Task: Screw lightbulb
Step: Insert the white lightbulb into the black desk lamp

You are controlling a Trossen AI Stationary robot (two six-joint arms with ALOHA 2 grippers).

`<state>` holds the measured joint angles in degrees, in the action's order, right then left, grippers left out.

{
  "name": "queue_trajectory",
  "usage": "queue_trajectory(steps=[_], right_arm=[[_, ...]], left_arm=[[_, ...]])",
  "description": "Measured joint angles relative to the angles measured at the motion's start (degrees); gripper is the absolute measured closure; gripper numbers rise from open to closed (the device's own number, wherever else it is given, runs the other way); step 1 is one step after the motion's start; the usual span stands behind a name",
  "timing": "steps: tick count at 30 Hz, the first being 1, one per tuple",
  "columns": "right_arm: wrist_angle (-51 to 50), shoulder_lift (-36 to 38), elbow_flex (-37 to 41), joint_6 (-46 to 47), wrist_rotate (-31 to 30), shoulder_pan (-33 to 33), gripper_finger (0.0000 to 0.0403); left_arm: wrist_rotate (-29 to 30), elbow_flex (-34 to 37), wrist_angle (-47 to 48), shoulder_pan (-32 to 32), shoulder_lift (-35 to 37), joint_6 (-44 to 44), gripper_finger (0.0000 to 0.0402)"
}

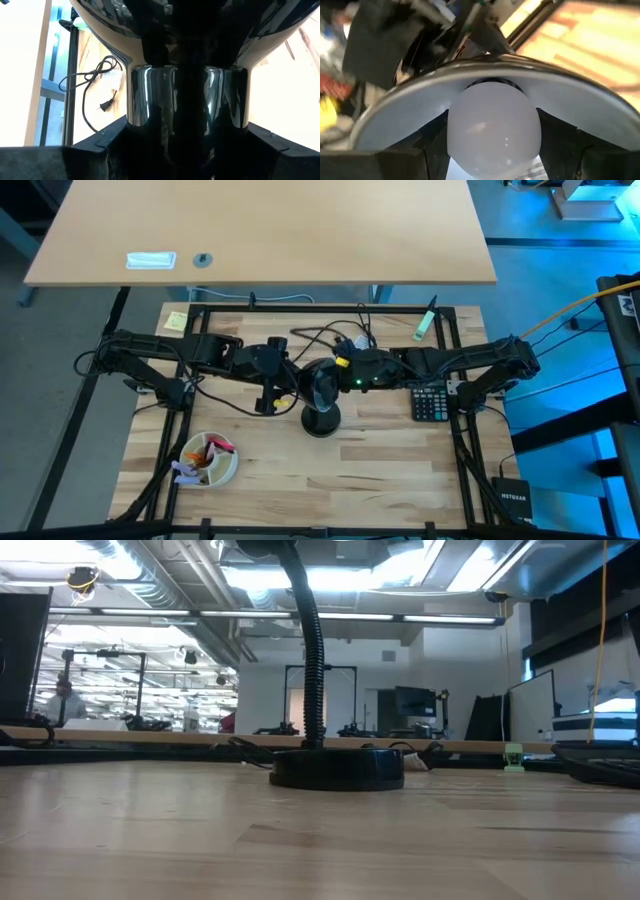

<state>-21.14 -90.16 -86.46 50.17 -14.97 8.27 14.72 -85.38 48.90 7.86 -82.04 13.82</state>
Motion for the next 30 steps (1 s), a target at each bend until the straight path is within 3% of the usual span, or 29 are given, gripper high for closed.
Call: queue_trajectory(steps=[6,9,14,19,26,30], right_arm=[[0.02,-0.06,0.00,19.81,-0.22,-0.02,0.0159],[0.17,-0.10,0.00,23.50,-0.86,-0.02,0.0159],[-0.39,-0.10,-0.04,22.34,-0.01,-0.48,0.0156],[-1.83,-0.09,-0.11,21.25,0.22,-0.53,0.0111],[-2.07,1.33,0.22,9.17,10.62,-2.82,0.0051],[-3.32,4.72,0.22,1.95,8.03,-2.56,0.0044]], left_arm=[[0.09,0.00,0.02,0.15,0.00,-0.15,0.0152],[0.09,0.00,0.04,0.15,0.00,-0.20,0.0152],[0.11,0.00,0.11,0.15,0.00,-0.37,0.0152],[0.09,-0.07,-0.13,0.15,-0.06,-0.46,0.0152],[0.31,-0.22,0.26,-0.09,-0.07,-3.18,0.0152],[-0.36,-0.24,-0.16,-0.09,-0.07,-3.32,0.0152]])
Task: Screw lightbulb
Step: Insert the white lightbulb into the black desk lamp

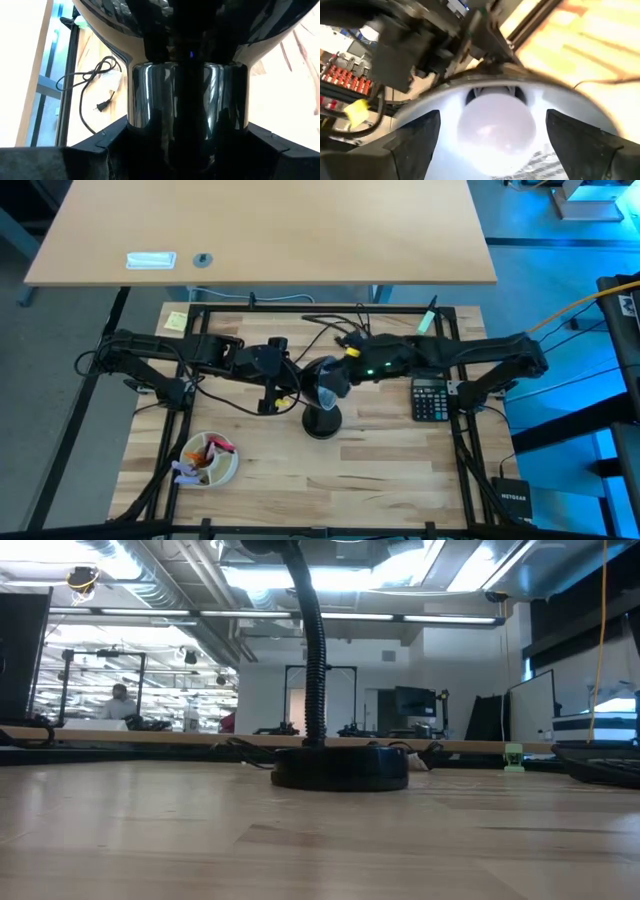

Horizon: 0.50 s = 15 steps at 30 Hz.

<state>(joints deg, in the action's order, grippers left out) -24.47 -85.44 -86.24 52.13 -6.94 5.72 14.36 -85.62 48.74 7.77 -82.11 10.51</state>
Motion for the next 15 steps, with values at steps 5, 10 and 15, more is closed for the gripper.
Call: queue_trajectory(steps=[5,10,15], right_arm=[[-3.97,5.29,-0.07,-8.66,-2.48,0.52,0.0043],[-10.22,9.43,-0.11,-34.37,-3.11,0.80,0.0043],[-11.87,10.04,-0.13,-54.56,-2.54,2.16,0.0042]], left_arm=[[-0.02,0.00,-0.09,0.09,0.00,-0.74,0.0152],[-0.06,-0.02,0.51,-0.16,0.02,0.83,0.0152],[-0.29,-0.02,0.97,-0.68,0.04,3.97,0.0152]])
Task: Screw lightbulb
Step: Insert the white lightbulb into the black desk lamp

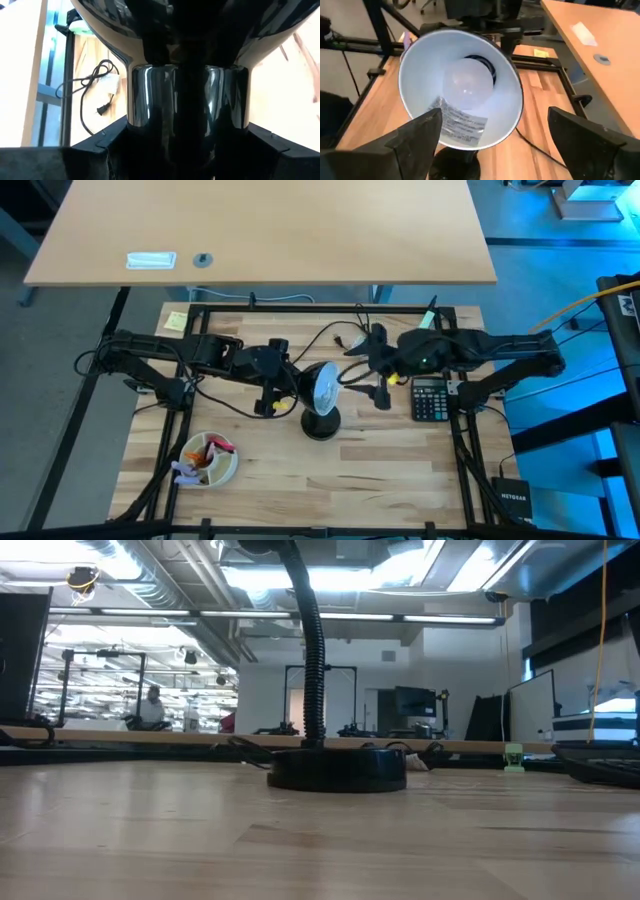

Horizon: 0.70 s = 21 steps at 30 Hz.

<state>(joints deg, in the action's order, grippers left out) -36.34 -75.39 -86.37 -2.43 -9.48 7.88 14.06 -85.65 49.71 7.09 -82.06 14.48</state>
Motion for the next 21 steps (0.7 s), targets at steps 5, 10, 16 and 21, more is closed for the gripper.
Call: queue_trajectory(steps=[5,10,16,21], right_arm=[[0.57,-1.26,-0.02,-0.85,2.25,-0.14,0.0042],[0.54,-1.48,0.00,-5.47,4.19,0.10,0.0042],[-2.69,-0.96,-0.02,-19.42,-4.16,5.92,0.0053],[2.41,-4.67,0.20,-35.48,-14.20,9.91,0.0070]], left_arm=[[-0.05,-0.03,0.98,-0.34,0.09,6.09,0.0152],[-0.04,-0.04,1.36,-1.38,0.09,11.24,0.0152],[0.11,-0.04,1.43,-3.01,0.09,16.27,0.0152],[0.47,-0.04,1.52,-4.05,0.09,16.96,0.0152]])
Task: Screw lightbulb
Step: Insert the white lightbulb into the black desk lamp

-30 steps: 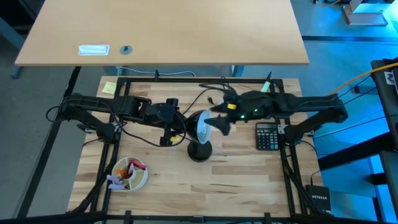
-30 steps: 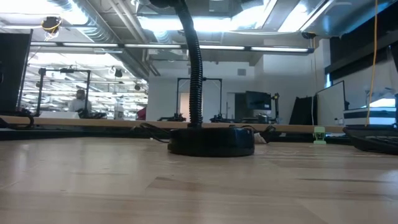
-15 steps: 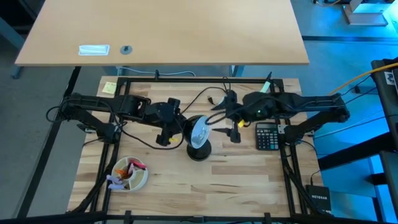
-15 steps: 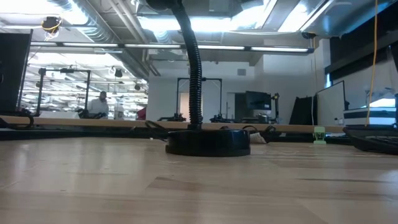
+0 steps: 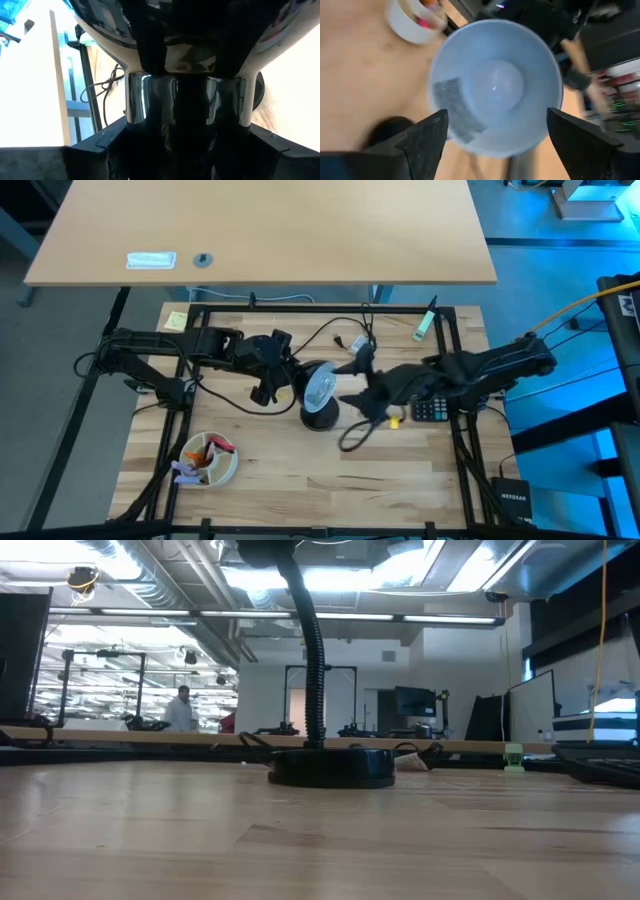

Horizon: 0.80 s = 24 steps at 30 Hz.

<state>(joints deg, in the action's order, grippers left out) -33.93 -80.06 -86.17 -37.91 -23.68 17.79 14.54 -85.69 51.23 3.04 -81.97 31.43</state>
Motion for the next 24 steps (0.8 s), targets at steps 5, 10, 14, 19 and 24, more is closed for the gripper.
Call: queue_trajectory(steps=[5,10,14,19,24], right_arm=[[6.53,-4.93,0.02,-10.11,-7.92,-0.18,0.0086],[7.58,-8.66,0.04,-20.22,-10.89,-0.18,0.0098],[9.84,-10.27,0.04,-25.73,-13.73,-0.18,0.0102],[13.12,-11.02,0.04,-33.95,-13.08,-0.18,0.0102],[14.51,-11.02,0.04,-37.81,-11.21,-1.01,0.0102]], left_arm=[[-0.78,0.02,0.21,-0.62,0.00,-4.48,0.0152],[-0.90,0.04,0.42,-0.60,0.00,-6.05,0.0152],[-1.75,0.07,0.31,-0.62,0.00,-6.79,0.0152],[-1.97,0.09,0.26,-0.60,0.00,-6.87,0.0152],[-2.15,0.09,0.28,-0.60,0.00,-7.23,0.0152]])
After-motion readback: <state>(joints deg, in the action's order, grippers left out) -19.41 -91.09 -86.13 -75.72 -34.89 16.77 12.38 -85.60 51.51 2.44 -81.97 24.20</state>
